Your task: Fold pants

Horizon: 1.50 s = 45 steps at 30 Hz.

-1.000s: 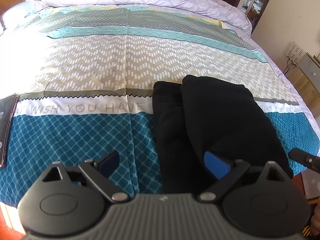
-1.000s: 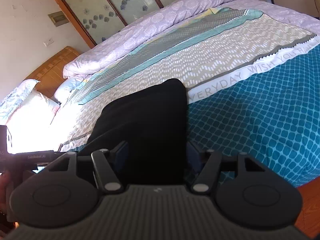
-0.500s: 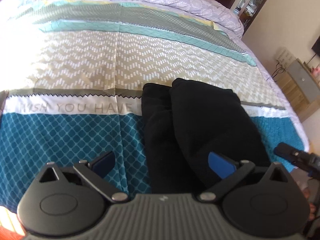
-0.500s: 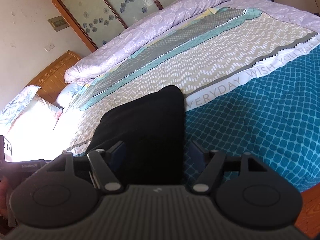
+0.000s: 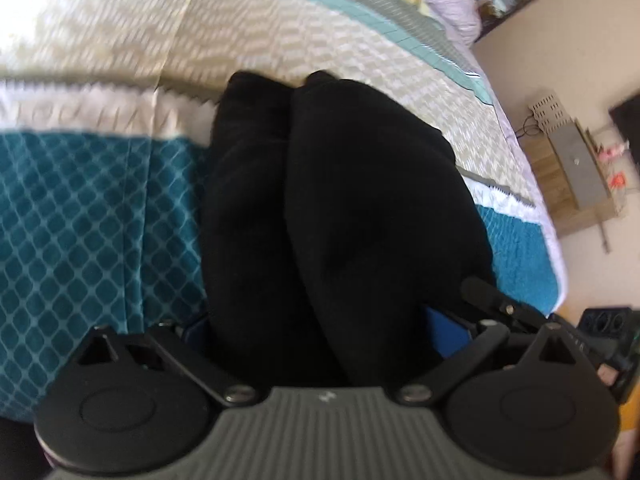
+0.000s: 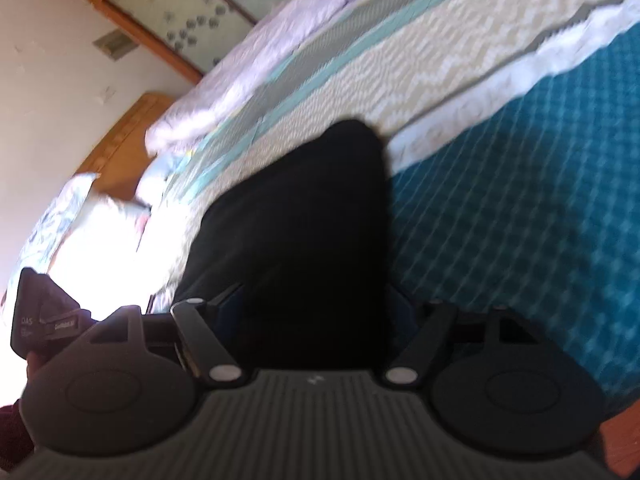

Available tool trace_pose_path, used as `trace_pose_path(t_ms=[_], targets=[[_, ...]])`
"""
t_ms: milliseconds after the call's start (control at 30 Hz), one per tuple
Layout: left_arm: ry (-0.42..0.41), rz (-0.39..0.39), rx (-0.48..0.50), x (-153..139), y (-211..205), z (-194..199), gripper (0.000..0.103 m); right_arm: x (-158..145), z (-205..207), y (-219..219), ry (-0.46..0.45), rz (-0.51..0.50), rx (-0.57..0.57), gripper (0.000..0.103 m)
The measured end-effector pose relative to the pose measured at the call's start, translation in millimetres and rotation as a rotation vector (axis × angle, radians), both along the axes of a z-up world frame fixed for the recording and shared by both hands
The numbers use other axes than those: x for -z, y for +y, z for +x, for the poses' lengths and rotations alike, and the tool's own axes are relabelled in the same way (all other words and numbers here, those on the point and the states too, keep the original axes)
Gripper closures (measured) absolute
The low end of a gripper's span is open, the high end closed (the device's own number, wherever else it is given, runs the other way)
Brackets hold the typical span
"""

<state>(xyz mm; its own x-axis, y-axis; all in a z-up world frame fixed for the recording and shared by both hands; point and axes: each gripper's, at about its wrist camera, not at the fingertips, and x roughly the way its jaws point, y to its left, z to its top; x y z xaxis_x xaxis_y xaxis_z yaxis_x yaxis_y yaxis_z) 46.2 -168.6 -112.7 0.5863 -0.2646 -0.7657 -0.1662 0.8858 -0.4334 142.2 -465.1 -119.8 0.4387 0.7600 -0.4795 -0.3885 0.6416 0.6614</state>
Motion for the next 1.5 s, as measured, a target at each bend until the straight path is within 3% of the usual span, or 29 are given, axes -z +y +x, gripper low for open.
trace_pose_path(t_ms=[33, 67, 100, 167, 233, 333, 467, 567, 633, 667, 700, 733, 767, 833, 900, 967, 1133, 1233, 1267, 1333, 1400, 1500], targets=[[-0.014, 0.026, 0.006, -2.3, -3.6, -1.7, 0.024, -0.6, -3.8, 1.7, -0.008, 0.003, 0.005, 0.027], [-0.025, 0.035, 0.017, -5.5, -5.1, -3.3, 0.041, -2.6, -5.9, 4.6, -0.011, 0.000, -0.005, 0.030], [-0.033, 0.029, 0.023, -8.2, -3.1, -5.5, 0.055, -6.3, -8.1, 7.3, -0.022, -0.008, -0.022, 0.039], [-0.041, 0.013, 0.029, -20.3, 1.5, -6.1, 0.063, -18.1, -14.2, 13.3, -0.050, -0.031, -0.034, 0.049], [-0.102, 0.028, 0.045, -45.5, 3.5, -3.5, 0.064, -42.0, -21.1, 26.5, -0.132, -0.055, -0.053, 0.056], [-0.262, 0.091, 0.051, -96.8, 10.4, 6.5, 0.064, -90.6, -22.6, 46.7, -0.312, -0.047, -0.088, 0.057], [-0.479, 0.238, 0.035, -153.1, 27.2, 33.7, 0.064, -150.0, 7.6, 83.6, -0.539, -0.024, -0.065, 0.057], [-0.568, 0.283, -0.028, -168.5, 49.7, 65.8, 0.061, -172.7, 45.3, 115.2, -0.635, 0.022, -0.021, 0.057], [-0.608, 0.354, -0.107, -161.3, 67.9, 98.2, 0.049, -172.3, 78.0, 141.9, -0.652, 0.043, 0.012, 0.057], [-0.591, 0.402, -0.164, -150.2, 77.0, 117.7, 0.036, -167.8, 93.0, 157.0, -0.651, 0.041, 0.036, 0.056], [-0.530, 0.444, -0.226, -135.5, 87.0, 136.9, 0.033, -158.8, 110.4, 174.7, -0.633, 0.018, 0.073, 0.051], [-0.446, 0.459, -0.266, -121.5, 96.3, 151.1, 0.038, -144.7, 129.8, 192.8, -0.599, -0.054, 0.117, 0.043], [-0.346, 0.440, -0.301, -106.2, 105.7, 159.8, 0.061, -131.8, 143.6, 208.2, -0.563, -0.147, 0.145, 0.041], [-0.364, 0.342, -0.284, -87.8, 114.2, 141.7, 0.061, -107.6, 151.3, 213.1, -0.505, -0.247, 0.147, 0.042], [-0.425, 0.352, -0.274, -71.9, 109.4, 104.7, 0.040, -87.6, 134.7, 197.9, -0.475, -0.190, 0.099, 0.042], [-0.450, 0.392, -0.260, -54.4, 100.3, 69.9, 0.032, -67.6, 110.4, 187.5, -0.399, -0.183, 0.088, 0.042], [-0.470, 0.413, -0.200, -18.1, 87.8, 19.8, 0.031, -36.7, 38.4, 166.3, -0.271, -0.171, 0.138, 0.041], [-0.405, 0.399, -0.209, -0.6, 95.5, 14.4, 0.034, -18.0, 29.9, 179.2, -0.196, -0.195, 0.221, 0.039], [-0.414, 0.372, -0.208, -0.2, 99.5, 12.5, 0.034, -16.2, 23.6, 180.5, -0.235, -0.195, 0.238, 0.039], [-0.452, 0.356, -0.219, 0.0, 105.1, 7.0, 0.031, -24.9, 21.6, 199.8, -0.274, -0.305, 0.236, 0.039], [-0.438, 0.319, -0.212, 5.6, 112.5, 8.0, 0.032, -27.5, 17.3, 211.8, -0.311, -0.386, 0.231, 0.036], [-0.435, 0.264, -0.211, 9.1, 121.9, 8.3, 0.032, -27.7, 15.5, 209.5, -0.315, -0.419, 0.234, 0.036]])
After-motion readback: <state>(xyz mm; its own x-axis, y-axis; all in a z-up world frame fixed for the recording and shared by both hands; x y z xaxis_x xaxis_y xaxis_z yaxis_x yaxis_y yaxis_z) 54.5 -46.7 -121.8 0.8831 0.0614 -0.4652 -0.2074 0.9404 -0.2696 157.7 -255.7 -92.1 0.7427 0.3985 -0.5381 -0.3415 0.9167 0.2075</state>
